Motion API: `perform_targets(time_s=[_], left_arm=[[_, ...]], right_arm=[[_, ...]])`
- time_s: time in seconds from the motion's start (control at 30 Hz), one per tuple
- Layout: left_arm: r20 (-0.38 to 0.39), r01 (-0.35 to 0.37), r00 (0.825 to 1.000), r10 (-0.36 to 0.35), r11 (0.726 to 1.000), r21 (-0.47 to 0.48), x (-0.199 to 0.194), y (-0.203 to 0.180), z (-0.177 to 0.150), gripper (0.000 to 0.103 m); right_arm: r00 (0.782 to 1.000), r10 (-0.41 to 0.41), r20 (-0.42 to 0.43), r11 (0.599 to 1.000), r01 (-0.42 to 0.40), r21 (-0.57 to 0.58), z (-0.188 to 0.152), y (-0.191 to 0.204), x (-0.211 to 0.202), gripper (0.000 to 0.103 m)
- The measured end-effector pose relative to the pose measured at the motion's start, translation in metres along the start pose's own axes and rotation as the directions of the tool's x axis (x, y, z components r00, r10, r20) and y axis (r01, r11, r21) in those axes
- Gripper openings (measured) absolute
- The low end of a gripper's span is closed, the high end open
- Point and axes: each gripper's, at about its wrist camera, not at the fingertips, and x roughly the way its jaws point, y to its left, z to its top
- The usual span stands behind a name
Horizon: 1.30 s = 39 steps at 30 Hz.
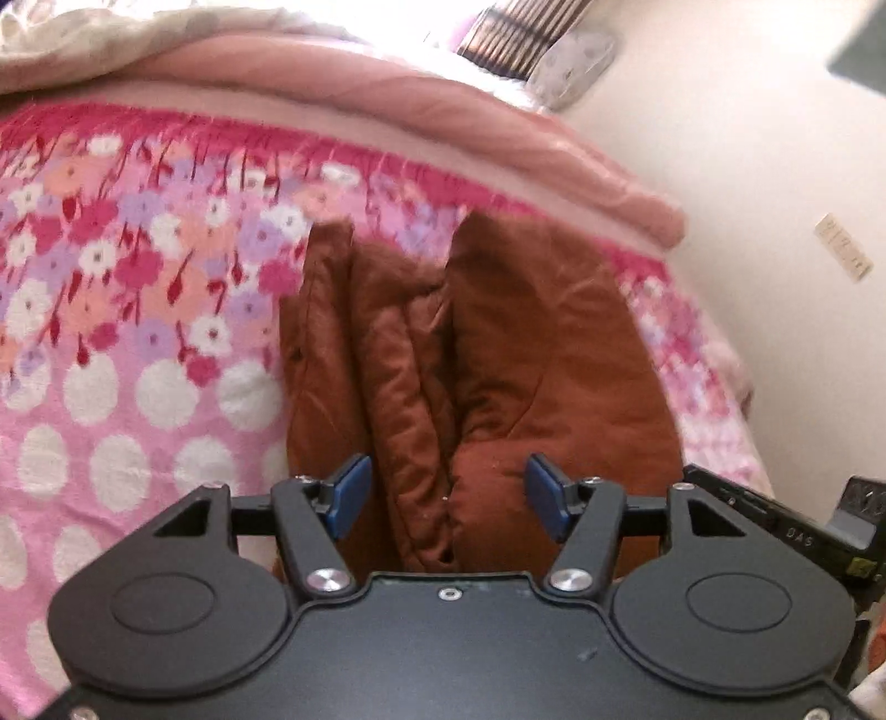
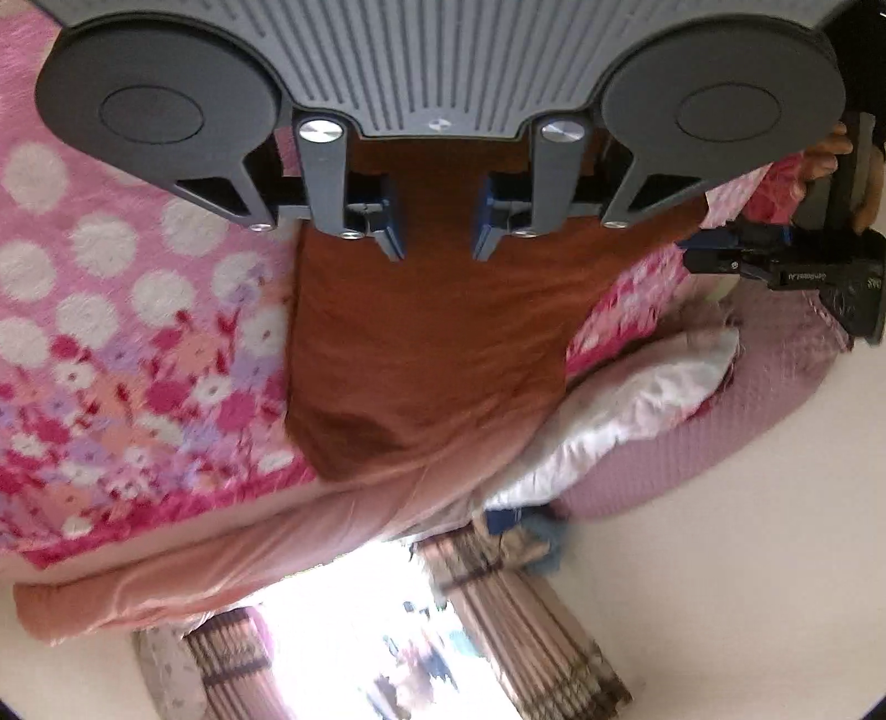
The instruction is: Fold large clothes
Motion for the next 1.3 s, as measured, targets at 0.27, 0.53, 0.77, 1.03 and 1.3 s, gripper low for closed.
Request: perform_targets(time_s=[0.27,0.53,0.77,1.03,1.3], left_arm=[[0.001,0.027,1.0,-0.027,0.998,-0.061,0.005,0.026,-0.001,0.068],[-0.03,-0.043,0.999,0.039,0.986,-0.161,0.049,0.071,-0.01,0.075],[0.085,0.003,0.996,0.008,0.992,-0.126,-0.005,0.053,0.01,0.069],[0.039,0.056,0.998,-0.053,0.995,-0.077,0.016,0.02,0.018,0.07],[0.009,0.105,0.994,-0.106,0.973,-0.205,0.067,0.067,0.002,0.075]], right_arm=[[0.99,-0.081,-0.113,0.994,0.073,-0.08,-0.012,0.023,0.054,0.032],[0.991,-0.072,-0.116,0.996,0.066,-0.06,-0.01,0.027,0.05,0.032],[0.999,-0.021,-0.048,1.0,0.02,-0.023,0.004,0.026,0.023,0.031],[0.998,-0.02,0.053,0.999,0.022,-0.033,0.022,0.033,-0.005,0.029],[0.996,-0.034,-0.077,0.996,0.04,0.078,0.003,0.0,0.039,0.017]])
